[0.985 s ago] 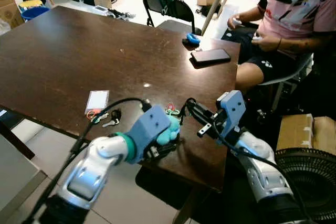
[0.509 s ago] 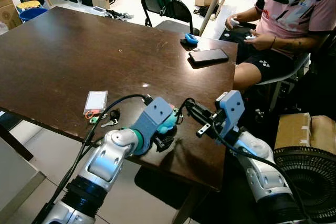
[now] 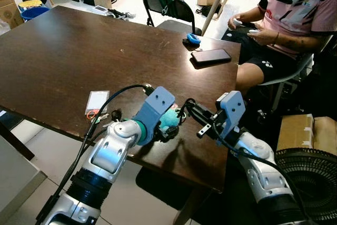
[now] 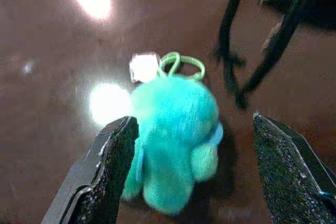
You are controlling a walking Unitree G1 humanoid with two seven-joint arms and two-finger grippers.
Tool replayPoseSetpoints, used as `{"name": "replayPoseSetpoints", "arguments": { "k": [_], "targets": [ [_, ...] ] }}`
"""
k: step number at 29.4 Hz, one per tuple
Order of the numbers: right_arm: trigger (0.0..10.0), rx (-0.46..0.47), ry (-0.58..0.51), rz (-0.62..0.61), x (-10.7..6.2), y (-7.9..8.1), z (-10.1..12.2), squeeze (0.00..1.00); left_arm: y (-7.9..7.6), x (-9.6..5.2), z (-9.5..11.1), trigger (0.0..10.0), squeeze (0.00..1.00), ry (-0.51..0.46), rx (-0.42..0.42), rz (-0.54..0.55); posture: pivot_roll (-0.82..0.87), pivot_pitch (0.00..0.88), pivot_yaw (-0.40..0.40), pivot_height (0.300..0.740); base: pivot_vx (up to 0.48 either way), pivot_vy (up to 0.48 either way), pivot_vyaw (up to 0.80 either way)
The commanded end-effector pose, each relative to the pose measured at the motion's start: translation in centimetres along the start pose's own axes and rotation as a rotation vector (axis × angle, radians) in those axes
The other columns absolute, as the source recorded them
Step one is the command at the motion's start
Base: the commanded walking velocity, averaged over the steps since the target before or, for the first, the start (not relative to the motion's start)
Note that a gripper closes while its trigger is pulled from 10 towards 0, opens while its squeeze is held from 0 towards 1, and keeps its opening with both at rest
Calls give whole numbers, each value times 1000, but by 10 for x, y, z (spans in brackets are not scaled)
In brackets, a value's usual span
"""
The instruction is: Hang keys on a hook
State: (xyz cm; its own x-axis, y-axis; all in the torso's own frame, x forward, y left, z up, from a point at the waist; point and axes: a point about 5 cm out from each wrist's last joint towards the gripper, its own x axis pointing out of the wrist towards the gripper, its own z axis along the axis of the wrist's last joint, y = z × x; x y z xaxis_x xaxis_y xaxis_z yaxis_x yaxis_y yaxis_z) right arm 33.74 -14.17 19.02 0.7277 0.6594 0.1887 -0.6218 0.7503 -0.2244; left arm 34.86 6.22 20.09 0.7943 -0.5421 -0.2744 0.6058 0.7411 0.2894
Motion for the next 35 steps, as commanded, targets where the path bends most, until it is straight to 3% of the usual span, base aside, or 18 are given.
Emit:
{"name": "replayPoseSetpoints", "arguments": {
  "k": [1, 11, 14, 19, 22, 31, 34, 35],
  "targets": [
    [10000, 5, 7, 1, -1, 1, -3, 0, -10, 7, 6, 10000, 0, -15, 47, -44, 59, 137, 80, 740, 0, 0, 0],
    [10000, 3, 9, -2, -1, 0, -3, 0, -8, 22, -2, 10000, 0, 20, 72, -27, 50, 138, 79, 740, 0, 0, 0],
    [10000, 4, 8, -1, -1, 1, -3, 0, -3, 27, -6, 10000, 0, 41, 121, 13, 46, 138, 77, 740, 0, 0, 0],
    [10000, 3, 10, -4, -3, 0, -3, 0, 15, 22, -8, 10000, 0, 51, 139, 41, 51, 142, 78, 740, 0, 0, 0],
    [10000, 4, 13, -3, -3, 0, -4, 0, 20, 17, -24, 10000, 0, 96, 152, 18, 60, 145, 77, 740, 0, 0, 0],
    [10000, 3, 7, -1, -1, 0, -2, 0, 1, 13, -70, 10000, 0, 206, 186, -100, 54, 139, 73, 740, 0, 0, 0],
    [10000, 1, 8, -3, -1, -1, -2, 0, -3, 14, -76, 10000, 0, 219, 179, -105, 50, 137, 72, 740, 0, 0, 0],
    [10000, -1, 9, -4, -2, -2, -2, 0, -5, 16, -78, 8627, 0, 223, 161, -88, 49, 136, 71, 740, 0, 0, 0]
  ]
}}
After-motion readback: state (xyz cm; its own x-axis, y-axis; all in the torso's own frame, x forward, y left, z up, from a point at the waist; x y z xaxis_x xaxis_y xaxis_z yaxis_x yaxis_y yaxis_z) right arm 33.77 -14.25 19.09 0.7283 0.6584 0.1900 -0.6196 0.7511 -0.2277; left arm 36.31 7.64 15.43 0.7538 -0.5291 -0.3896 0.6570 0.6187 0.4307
